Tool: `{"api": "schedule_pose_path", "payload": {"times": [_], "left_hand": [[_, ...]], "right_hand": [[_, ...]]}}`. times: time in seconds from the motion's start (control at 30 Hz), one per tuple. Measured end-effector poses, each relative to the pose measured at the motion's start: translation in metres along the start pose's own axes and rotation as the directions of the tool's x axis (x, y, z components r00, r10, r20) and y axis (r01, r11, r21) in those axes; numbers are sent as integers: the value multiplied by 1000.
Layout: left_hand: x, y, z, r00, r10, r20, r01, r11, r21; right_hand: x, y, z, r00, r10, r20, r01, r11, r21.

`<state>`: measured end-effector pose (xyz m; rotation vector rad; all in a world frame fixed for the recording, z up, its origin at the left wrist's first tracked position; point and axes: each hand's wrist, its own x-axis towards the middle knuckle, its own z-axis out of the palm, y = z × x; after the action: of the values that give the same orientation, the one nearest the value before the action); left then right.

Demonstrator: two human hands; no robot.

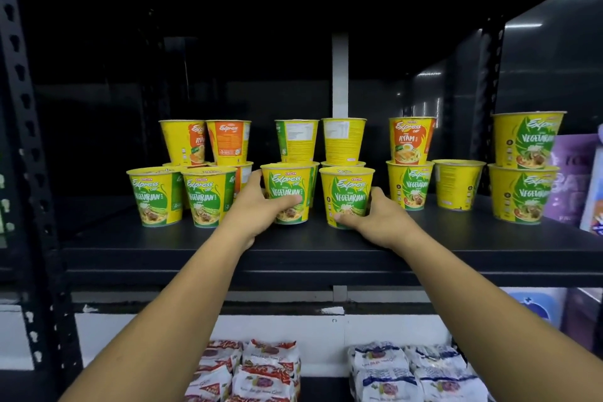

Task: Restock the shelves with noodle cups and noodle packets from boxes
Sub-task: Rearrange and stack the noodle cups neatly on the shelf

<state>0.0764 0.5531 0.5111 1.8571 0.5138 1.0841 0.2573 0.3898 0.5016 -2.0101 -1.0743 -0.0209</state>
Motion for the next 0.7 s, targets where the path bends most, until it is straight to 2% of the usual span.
{"api": "schedule_pose_path", "payload": {"times": [0.17, 0.27, 0.4, 0.57, 0.7], "left_hand": [[-2, 12, 0, 984, 65, -166, -72, 997, -35], [2, 30, 3, 972, 123, -199, -141, 987, -78], [15, 62, 12, 966, 203, -162, -218, 973, -80], [32, 82, 34, 967, 232, -105, -232, 973, 13], [39, 85, 51, 974, 219, -60, -218, 976, 25]], "right_hand": [[-5, -2, 0, 1000, -12, -18, 12, 999, -31], [-7, -3, -1, 1000, -15, -20, 14, 999, -42], [-6, -2, -1, 999, -16, -30, 14, 999, -51], [-5, -1, 0, 999, -21, -42, 18, 998, -53], [-3, 1, 1, 999, -31, -44, 29, 999, -44]]}}
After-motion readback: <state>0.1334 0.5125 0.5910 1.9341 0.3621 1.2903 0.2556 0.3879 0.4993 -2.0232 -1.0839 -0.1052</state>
